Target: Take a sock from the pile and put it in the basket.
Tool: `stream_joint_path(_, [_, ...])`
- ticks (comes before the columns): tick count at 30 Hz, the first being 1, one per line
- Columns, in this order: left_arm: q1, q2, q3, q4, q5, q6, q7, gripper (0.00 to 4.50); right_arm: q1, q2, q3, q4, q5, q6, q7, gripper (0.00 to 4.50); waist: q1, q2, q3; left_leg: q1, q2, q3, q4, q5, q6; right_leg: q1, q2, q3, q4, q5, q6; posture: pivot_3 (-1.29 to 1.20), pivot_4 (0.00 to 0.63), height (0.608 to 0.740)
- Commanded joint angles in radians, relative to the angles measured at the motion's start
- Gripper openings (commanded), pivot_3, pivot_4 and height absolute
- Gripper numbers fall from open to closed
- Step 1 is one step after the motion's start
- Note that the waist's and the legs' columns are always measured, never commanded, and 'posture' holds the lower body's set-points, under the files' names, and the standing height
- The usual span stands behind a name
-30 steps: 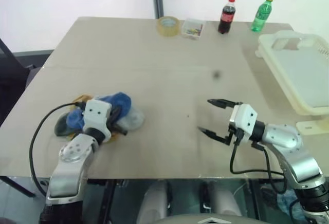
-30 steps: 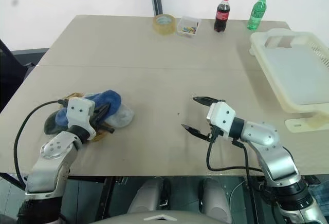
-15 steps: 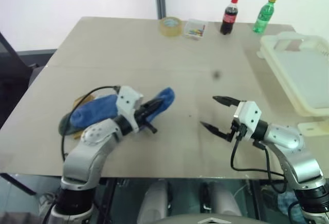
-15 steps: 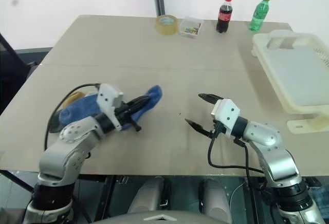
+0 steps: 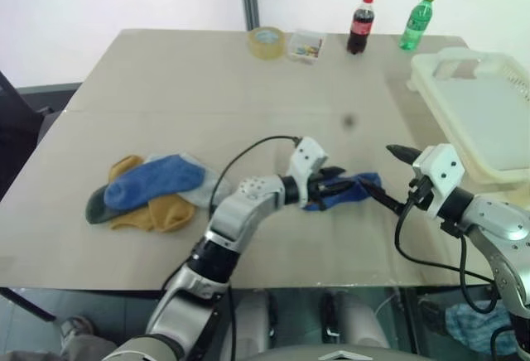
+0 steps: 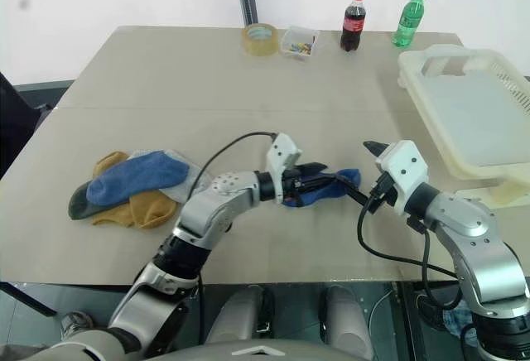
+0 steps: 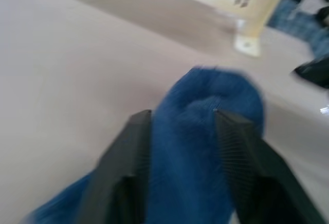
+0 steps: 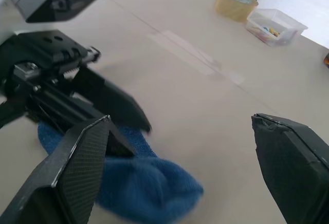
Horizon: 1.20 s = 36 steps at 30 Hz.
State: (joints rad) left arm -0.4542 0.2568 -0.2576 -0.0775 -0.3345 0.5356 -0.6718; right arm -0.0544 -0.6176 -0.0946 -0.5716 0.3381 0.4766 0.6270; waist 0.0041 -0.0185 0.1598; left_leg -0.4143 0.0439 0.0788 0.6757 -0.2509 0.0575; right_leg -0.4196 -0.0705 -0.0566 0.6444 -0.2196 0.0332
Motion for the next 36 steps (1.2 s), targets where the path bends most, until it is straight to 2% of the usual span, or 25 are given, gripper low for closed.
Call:
stream_joint_path(1, [0.056, 0.067, 0.086, -0.131, 0.026, -0.016, 0.046, 2.10, 0.003, -0.009, -0.011, -0.023, 0.024, -0.047, 0.040, 4.50, 0.004, 0.000, 0.000, 0.000, 0.001, 0.000, 0.000, 0.000, 0.000, 0.000, 0.000, 0.000, 0.000, 0.000, 0.000, 0.00, 0.150, 0.740])
stream_joint_path(3, [0.090, 0.110, 0.087, -0.154, 0.042, 0.014, 0.051, 2.10, 0.028, -0.022, -0.025, -0.023, 0.036, -0.084, 0.083, 4.50, 0.010, 0.000, 0.000, 0.000, 0.001, 0.001, 0.000, 0.000, 0.000, 0.000, -0.002, 0.000, -0.001, 0.000, 0.000, 0.00, 0.150, 0.740])
stream_joint_path(8, [0.120, 0.140, 0.080, -0.145, 0.049, 0.065, 0.060, 2.10, 0.132, -0.072, -0.084, -0.036, 0.063, -0.155, 0.178, 4.50, 0.025, -0.001, 0.000, -0.002, -0.004, 0.001, 0.000, 0.000, 0.001, 0.001, -0.007, -0.001, -0.002, 0.000, 0.001, 0.00, 0.150, 0.740])
stream_joint_path(11, [0.114, 0.137, 0.089, -0.144, 0.031, 0.079, 0.043, 2.10, 0.180, -0.085, -0.133, -0.036, 0.072, -0.176, 0.192, 4.50, 0.024, -0.001, 0.000, -0.002, -0.005, 0.001, 0.001, -0.001, 0.002, 0.001, -0.008, 0.000, -0.003, 0.000, 0.001, 0.00, 0.150, 0.740])
stream_joint_path(15, [0.089, 0.137, 0.064, -0.104, 0.053, 0.025, 0.000, 2.10, 0.181, -0.083, -0.117, -0.012, 0.022, -0.225, 0.176, 4.50, 0.017, 0.000, 0.000, -0.001, -0.004, 0.001, 0.001, -0.001, 0.002, 0.001, -0.006, 0.000, -0.002, -0.001, 0.001, 0.00, 0.150, 0.740])
stream_joint_path(18, [0.048, 0.115, 0.019, -0.054, 0.075, -0.009, -0.030, 2.10, 0.131, -0.042, -0.054, 0.013, -0.017, -0.235, 0.129, 4.50, 0.011, 0.000, 0.000, 0.000, -0.004, 0.001, 0.001, -0.001, 0.001, 0.001, -0.005, 0.000, -0.002, -0.001, 0.001, 0.00, 0.150, 0.740])
stream_joint_path(22, [-0.008, 0.097, -0.057, 0.067, 0.176, -0.090, -0.024, 2.10, -0.001, 0.032, 0.105, 0.087, -0.152, -0.195, 0.031, 4.50, 0.008, 0.000, 0.000, 0.000, -0.004, 0.002, 0.002, -0.001, 0.001, 0.001, -0.003, 0.001, -0.002, -0.001, 0.000, 0.00, 0.150, 0.740])
stream_joint_path(26, [0.002, 0.105, -0.052, 0.104, 0.221, -0.117, -0.003, 2.10, -0.149, 0.126, 0.230, 0.201, -0.248, -0.163, -0.039, 4.50, 0.008, 0.000, 0.000, -0.001, -0.004, 0.002, 0.002, -0.001, 0.001, 0.000, -0.002, 0.002, -0.001, 0.000, 0.000, 0.00, 0.150, 0.740])
stream_joint_path(30, [0.034, 0.116, -0.033, 0.079, 0.226, -0.112, 0.011, 2.10, -0.271, 0.204, 0.326, 0.328, -0.302, -0.151, -0.047, 4.50, 0.007, 0.000, 0.000, -0.001, -0.003, 0.002, 0.002, -0.001, 0.001, 0.000, -0.002, 0.002, -0.001, 0.002, 0.003, 0.00, 0.150, 0.740])
stream_joint_path(35, [0.065, 0.105, -0.024, 0.040, 0.229, -0.087, 0.038, 2.10, -0.348, 0.262, 0.372, 0.476, -0.362, -0.167, -0.082, 4.50, 0.008, 0.000, 0.000, -0.001, -0.003, 0.002, 0.002, -0.001, 0.001, 0.000, -0.003, 0.002, -0.001, 0.002, 0.003, 0.00, 0.150, 0.740])
stream_joint_path(36, [0.071, 0.103, -0.023, 0.032, 0.229, -0.081, 0.043, 2.18, -0.350, 0.268, 0.363, 0.488, -0.368, -0.160, -0.094, 4.24, 0.008, 0.000, 0.000, -0.001, -0.003, 0.002, 0.002, -0.001, 0.001, 0.000, -0.003, 0.002, -0.001, 0.002, 0.003, 0.00, 0.150, 0.740])
